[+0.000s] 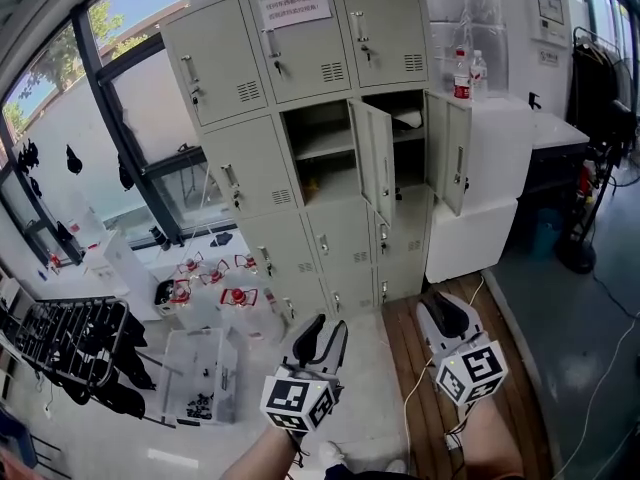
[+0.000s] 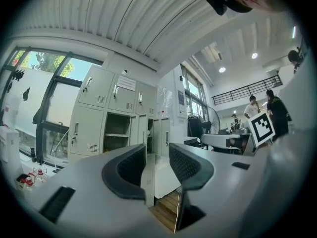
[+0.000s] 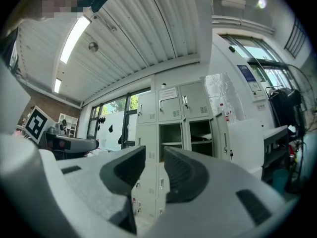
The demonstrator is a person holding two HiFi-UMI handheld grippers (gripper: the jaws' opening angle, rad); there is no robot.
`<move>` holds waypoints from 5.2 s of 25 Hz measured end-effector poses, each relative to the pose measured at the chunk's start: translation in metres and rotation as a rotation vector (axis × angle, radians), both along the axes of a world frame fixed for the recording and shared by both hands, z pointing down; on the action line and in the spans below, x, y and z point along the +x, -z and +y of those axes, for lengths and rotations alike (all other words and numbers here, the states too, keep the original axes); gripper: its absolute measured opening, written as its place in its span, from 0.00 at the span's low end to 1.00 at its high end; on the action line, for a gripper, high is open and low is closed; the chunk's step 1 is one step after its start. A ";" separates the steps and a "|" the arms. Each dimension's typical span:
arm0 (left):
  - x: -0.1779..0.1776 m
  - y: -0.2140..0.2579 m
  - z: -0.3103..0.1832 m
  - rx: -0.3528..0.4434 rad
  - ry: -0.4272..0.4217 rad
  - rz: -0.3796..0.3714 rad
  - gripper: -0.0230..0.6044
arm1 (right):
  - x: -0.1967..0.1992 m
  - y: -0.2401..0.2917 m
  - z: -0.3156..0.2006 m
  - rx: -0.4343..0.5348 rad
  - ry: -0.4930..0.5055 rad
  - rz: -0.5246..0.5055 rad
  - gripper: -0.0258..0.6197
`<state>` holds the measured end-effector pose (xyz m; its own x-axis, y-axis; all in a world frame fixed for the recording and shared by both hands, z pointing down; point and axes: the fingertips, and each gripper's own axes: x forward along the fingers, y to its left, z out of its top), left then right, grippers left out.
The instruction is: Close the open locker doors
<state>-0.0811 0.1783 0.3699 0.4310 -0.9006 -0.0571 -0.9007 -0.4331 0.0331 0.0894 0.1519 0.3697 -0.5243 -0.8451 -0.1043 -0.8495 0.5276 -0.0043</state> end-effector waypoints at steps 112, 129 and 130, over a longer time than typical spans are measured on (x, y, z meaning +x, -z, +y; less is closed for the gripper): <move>0.156 -0.002 -0.499 -0.037 -0.273 -0.106 0.54 | 0.092 0.009 -0.422 -0.025 -0.207 -0.061 0.37; 0.141 -0.008 -0.500 -0.054 -0.209 -0.117 0.36 | 0.082 0.006 -0.428 -0.040 -0.174 -0.050 0.37; 0.138 -0.009 -0.499 -0.055 -0.202 -0.113 0.35 | 0.080 0.006 -0.428 -0.040 -0.166 -0.048 0.37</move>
